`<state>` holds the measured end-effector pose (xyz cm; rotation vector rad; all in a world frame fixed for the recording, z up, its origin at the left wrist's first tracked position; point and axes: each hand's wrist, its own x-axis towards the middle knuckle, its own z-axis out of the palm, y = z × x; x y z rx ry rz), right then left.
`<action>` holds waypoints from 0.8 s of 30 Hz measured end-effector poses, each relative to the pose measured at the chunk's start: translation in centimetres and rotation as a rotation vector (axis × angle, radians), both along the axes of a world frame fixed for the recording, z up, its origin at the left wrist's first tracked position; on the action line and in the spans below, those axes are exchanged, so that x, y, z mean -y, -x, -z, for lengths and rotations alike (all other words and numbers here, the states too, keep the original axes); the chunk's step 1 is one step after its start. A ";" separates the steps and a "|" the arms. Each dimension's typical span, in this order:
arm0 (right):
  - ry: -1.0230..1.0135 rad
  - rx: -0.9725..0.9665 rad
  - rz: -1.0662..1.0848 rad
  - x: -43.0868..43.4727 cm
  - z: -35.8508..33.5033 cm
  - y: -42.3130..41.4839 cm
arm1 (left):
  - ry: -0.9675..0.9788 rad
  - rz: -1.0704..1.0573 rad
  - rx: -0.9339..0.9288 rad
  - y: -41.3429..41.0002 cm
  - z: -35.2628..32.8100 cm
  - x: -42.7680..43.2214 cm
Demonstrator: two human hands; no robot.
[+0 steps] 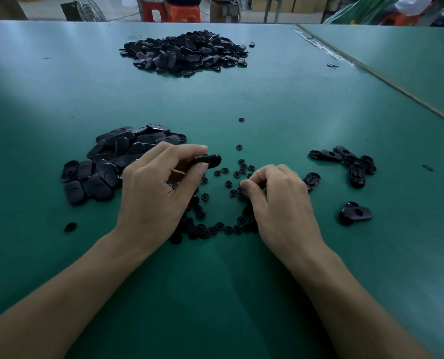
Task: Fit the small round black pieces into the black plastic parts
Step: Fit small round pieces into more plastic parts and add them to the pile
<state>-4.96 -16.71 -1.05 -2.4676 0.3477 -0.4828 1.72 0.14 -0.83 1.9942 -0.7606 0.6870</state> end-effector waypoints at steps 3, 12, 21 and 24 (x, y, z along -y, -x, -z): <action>-0.057 0.071 -0.020 -0.2 -0.1 0.0 | -0.027 -0.012 0.018 0.0 -0.1 0.0; -0.170 0.167 0.007 -0.2 -0.3 0.0 | -0.086 -0.018 0.027 -0.1 0.1 0.1; -0.233 0.237 -0.048 -0.5 -0.5 0.1 | -0.026 0.098 -0.014 -0.1 0.4 0.0; -0.258 0.229 -0.066 -0.6 -0.5 0.1 | 0.003 0.105 -0.010 -0.1 0.4 0.1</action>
